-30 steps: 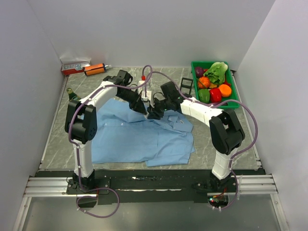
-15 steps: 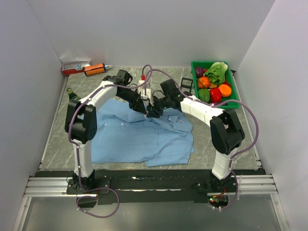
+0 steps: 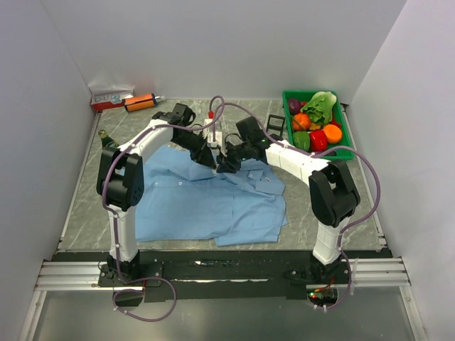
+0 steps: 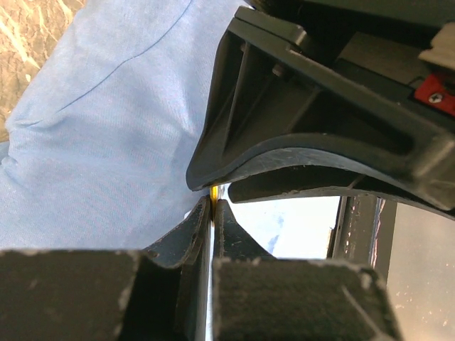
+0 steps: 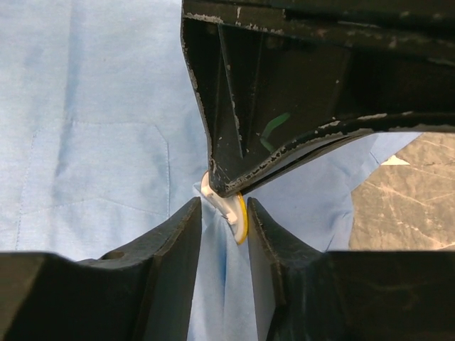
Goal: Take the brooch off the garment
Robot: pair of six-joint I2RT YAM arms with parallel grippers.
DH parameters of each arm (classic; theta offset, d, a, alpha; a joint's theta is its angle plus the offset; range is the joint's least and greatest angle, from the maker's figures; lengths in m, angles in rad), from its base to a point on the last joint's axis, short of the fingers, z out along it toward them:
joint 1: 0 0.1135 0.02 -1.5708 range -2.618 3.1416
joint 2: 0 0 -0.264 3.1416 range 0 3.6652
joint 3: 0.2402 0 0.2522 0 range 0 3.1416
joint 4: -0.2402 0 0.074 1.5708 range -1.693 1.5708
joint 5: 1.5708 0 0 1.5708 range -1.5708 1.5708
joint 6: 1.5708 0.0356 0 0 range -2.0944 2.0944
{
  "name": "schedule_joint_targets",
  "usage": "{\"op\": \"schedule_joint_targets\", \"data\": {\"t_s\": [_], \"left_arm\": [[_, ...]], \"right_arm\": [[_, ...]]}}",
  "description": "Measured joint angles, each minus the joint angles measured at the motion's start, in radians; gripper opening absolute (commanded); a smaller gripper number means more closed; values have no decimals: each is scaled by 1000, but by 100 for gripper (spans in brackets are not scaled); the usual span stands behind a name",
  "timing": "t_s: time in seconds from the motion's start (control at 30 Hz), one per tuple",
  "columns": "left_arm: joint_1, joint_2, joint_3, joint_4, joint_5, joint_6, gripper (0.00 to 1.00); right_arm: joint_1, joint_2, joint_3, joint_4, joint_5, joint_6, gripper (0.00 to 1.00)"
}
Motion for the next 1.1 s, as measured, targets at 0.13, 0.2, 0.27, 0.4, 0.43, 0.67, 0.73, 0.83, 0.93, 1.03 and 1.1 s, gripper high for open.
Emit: {"op": "schedule_joint_targets", "data": {"t_s": [0.13,0.2,0.27,0.4,0.43,0.67,0.73,0.83,0.93,1.03,1.1], "left_arm": [[2,1,2,-2,6,0,1],[3,2,2,-2,7,0,1],[3,3,6,-3,8,0,1],[6,5,11,-3,8,2,1],[7,8,13,-3,8,4,1],[11,31,15,2,12,2,1],[15,35,15,3,16,-2,1],[23,38,15,10,23,-6,1],[32,42,15,17,25,-10,1],[33,44,15,22,27,-16,1],[33,44,15,21,30,-19,1]], "right_arm": [[0,0,4,0,8,-2,33],[0,1,8,-2,12,-5,32],[0,3,17,-4,16,-6,28],[0,8,26,-3,27,-8,24],[0,13,30,-3,32,-8,23],[10,30,32,6,68,-8,18],[16,30,31,10,84,-7,15],[23,30,25,39,119,4,21],[32,30,10,83,156,19,36],[36,30,3,91,166,13,46],[35,29,1,90,172,-3,49]]}}
